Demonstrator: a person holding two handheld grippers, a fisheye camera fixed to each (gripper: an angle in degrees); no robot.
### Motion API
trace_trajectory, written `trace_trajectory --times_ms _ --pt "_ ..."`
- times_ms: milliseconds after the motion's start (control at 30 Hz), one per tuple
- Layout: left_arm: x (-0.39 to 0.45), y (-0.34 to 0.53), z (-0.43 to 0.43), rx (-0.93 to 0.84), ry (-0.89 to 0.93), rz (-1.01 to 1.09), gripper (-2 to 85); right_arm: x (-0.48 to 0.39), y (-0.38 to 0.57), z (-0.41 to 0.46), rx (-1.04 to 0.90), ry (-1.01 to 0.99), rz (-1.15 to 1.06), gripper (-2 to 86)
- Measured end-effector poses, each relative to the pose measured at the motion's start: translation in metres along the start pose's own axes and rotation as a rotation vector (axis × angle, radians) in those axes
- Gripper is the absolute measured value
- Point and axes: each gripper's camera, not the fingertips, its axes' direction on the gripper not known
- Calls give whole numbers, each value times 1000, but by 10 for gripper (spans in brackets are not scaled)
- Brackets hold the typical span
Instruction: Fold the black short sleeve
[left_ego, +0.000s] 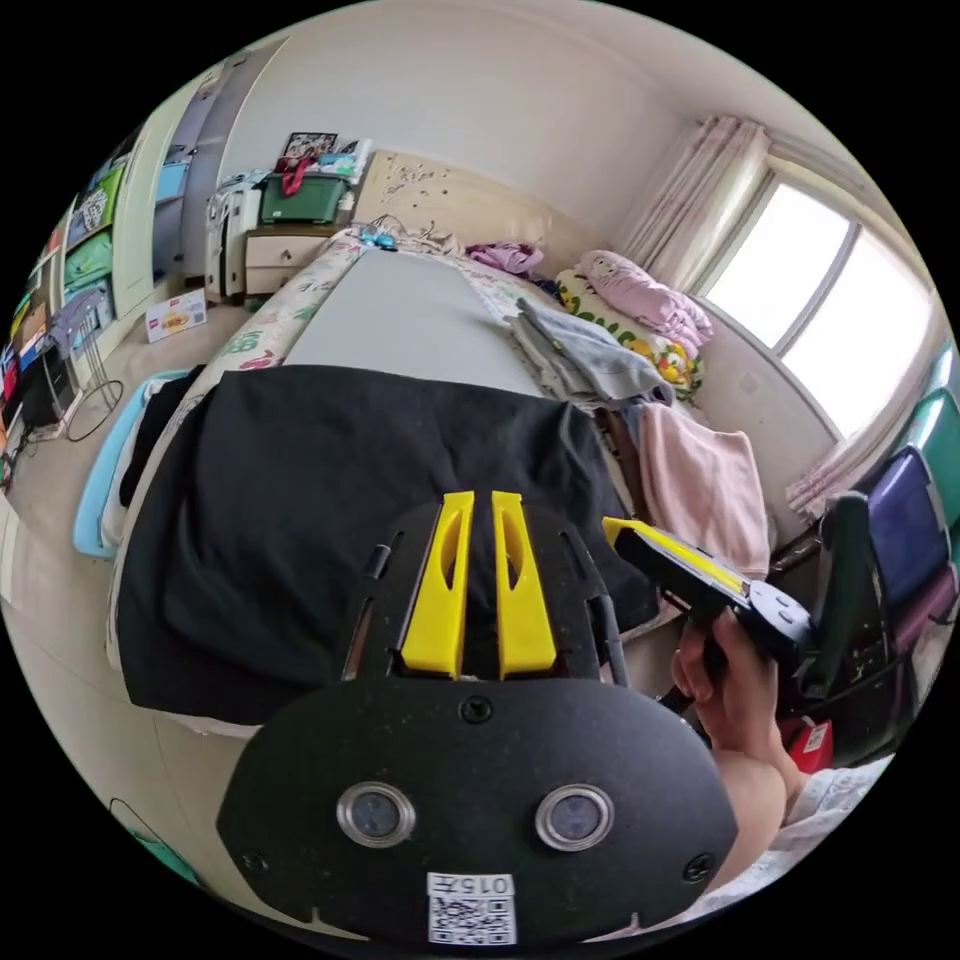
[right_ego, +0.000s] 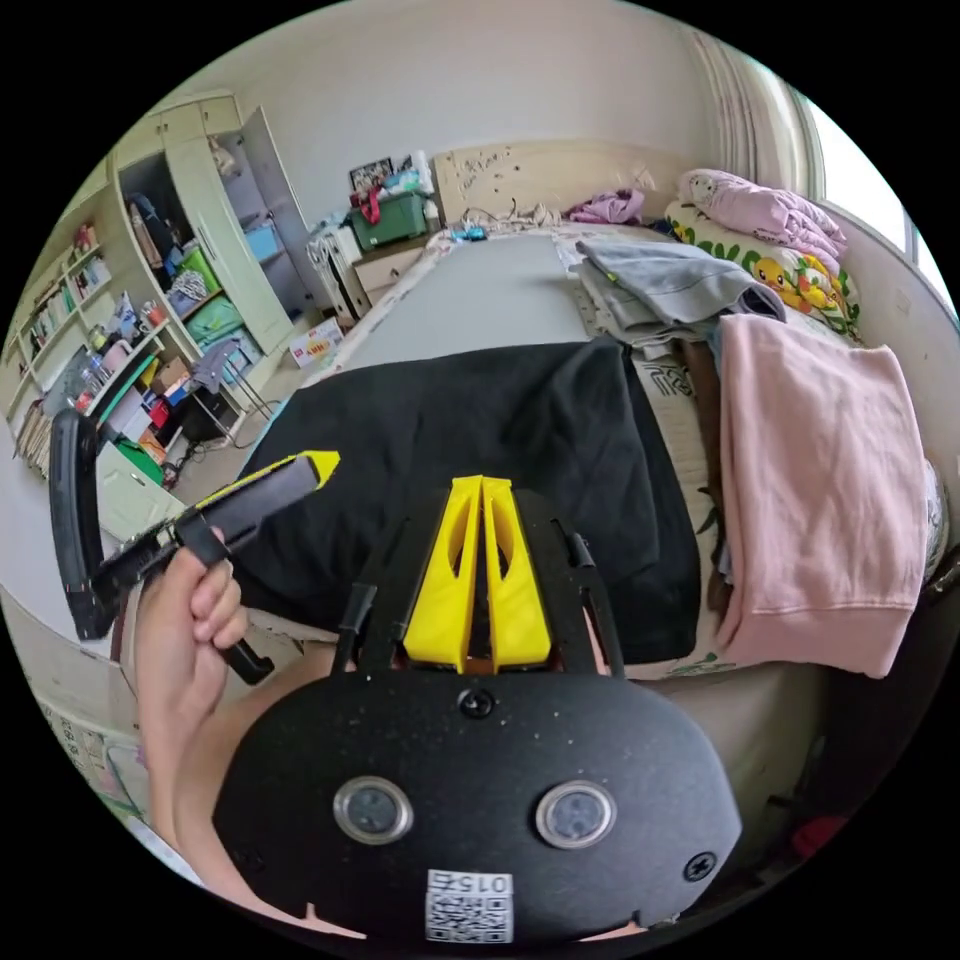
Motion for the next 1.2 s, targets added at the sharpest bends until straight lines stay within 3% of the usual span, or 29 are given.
trace_trajectory --times_ms 167,367,467,733,1200 --pt "-4 -17 32 -45 -123 22 -6 -35 -54 50 -59 99 -60 -9" --pt "-24 -30 66 -176 -257 -59 -7 -48 -76 99 -165 58 -49 -9" --pt "-35 -35 73 -196 -240 -81 -7 -45 -88 103 -148 31 85 -9" --pt "-44 -39 76 -189 -228 -68 -7 -96 -100 118 -126 240 -32 -8" --pt "-47 -40 79 -192 -216 -59 -8 -111 -109 131 -127 288 -33 -9"
